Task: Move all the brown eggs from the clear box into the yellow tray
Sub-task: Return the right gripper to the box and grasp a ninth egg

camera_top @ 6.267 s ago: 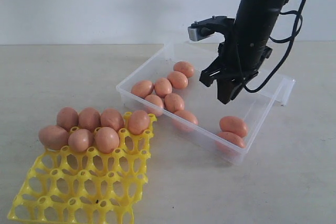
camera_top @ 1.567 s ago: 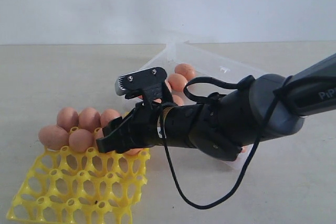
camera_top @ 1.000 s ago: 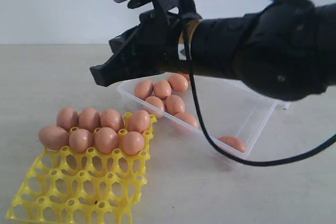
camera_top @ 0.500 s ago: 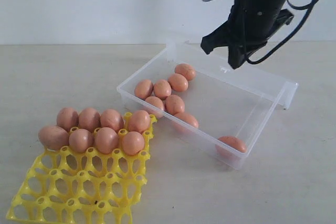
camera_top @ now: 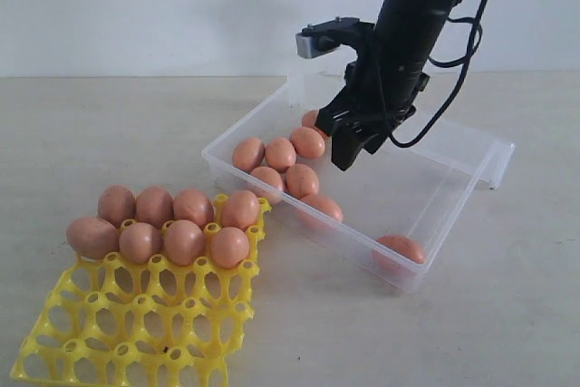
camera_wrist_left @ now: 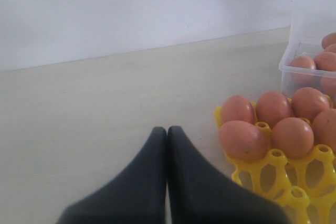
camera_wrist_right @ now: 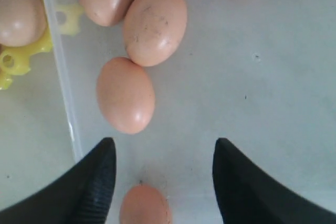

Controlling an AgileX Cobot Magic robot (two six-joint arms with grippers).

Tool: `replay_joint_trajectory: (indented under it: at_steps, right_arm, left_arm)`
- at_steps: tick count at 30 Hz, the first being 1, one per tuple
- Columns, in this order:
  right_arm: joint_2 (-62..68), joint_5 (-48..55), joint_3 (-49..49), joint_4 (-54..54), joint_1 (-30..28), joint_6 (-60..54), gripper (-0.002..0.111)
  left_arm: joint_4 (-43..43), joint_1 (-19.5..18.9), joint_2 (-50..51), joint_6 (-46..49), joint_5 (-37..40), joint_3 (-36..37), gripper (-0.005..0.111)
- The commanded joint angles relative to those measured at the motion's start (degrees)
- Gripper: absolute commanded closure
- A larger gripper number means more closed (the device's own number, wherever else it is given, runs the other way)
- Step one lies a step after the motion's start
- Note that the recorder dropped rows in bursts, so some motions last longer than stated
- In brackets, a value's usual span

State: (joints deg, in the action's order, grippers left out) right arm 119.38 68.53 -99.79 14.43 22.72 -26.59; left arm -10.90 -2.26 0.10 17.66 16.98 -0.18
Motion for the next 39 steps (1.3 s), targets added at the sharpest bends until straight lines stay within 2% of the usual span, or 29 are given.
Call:
replay_joint_trajectory:
  at_steps: [1,6,10,16,39]
  right_arm:
    - [1.9,-1.6,-0.2,0.4,-0.2,-2.0,0.054]
    - [3.6,-1.3,-0.2,3.4,-0.2,-12.0,0.054]
    - [5.2,-1.4,-0.2,4.5,-0.2,-15.7,0.054]
    - [6.6,-4.6,-0.2,7.0,-0.2,-16.3,0.054]
    - [7.1,-2.7,-0.2,12.1,-0.2,-21.9,0.054]
  left_arm:
    - [0.0,0.4,-0.1,0.3,-0.5,0.2,0.111]
    - [0.0,0.4,-0.1,0.3,-0.5,0.2,0.111]
    - [0.0,0.4,-0.1,0.3,-0.5,0.2,0.111]
    - [0.0,0.4,-0.1,0.3,-0.5,0.2,0.111]
    - [0.0,0.4,-0.1,0.3,-0.5,0.2,0.111]
